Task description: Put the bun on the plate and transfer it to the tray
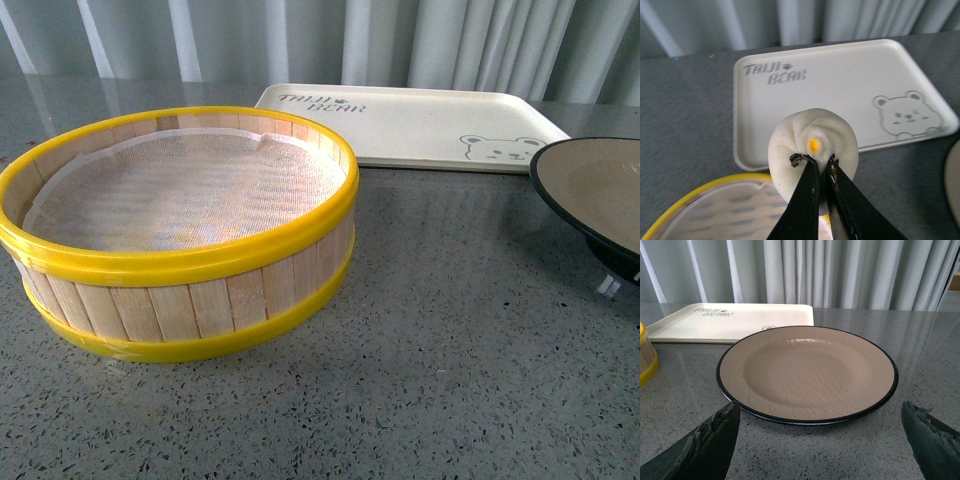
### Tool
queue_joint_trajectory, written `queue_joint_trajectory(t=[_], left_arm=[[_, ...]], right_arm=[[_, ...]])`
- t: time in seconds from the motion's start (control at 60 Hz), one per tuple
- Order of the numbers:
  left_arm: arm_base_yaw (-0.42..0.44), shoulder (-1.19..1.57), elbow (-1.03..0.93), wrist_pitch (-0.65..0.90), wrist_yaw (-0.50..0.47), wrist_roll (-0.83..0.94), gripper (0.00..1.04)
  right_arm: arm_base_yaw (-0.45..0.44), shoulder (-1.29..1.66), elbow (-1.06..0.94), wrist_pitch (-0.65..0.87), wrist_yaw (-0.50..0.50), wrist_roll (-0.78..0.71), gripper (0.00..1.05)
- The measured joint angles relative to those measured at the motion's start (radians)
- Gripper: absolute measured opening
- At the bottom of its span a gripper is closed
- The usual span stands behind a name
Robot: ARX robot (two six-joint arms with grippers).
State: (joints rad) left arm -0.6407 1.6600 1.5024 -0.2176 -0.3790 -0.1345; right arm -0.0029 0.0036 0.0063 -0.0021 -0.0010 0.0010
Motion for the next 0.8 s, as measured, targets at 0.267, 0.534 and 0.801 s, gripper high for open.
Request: queue_joint_trajectory(t=[0.267, 0.534, 0.801], left_arm=[[-0.217, 0.218, 0.255, -0.010, 0.044, 0.050, 0.04], [-0.323, 0.377, 0.273, 0.000, 0.065, 0.062, 0.04], [-0.323, 0.425, 0.359, -0.001, 0.066, 0.058, 0.04]], right_arm=[[0.000, 0.000, 0.000, 0.000, 0.000, 0.000, 0.96], [0.000, 0.000, 0.000, 0.000, 0.000, 0.000, 0.96], [0.000, 0.000, 0.000, 0.000, 0.000, 0.000, 0.96]])
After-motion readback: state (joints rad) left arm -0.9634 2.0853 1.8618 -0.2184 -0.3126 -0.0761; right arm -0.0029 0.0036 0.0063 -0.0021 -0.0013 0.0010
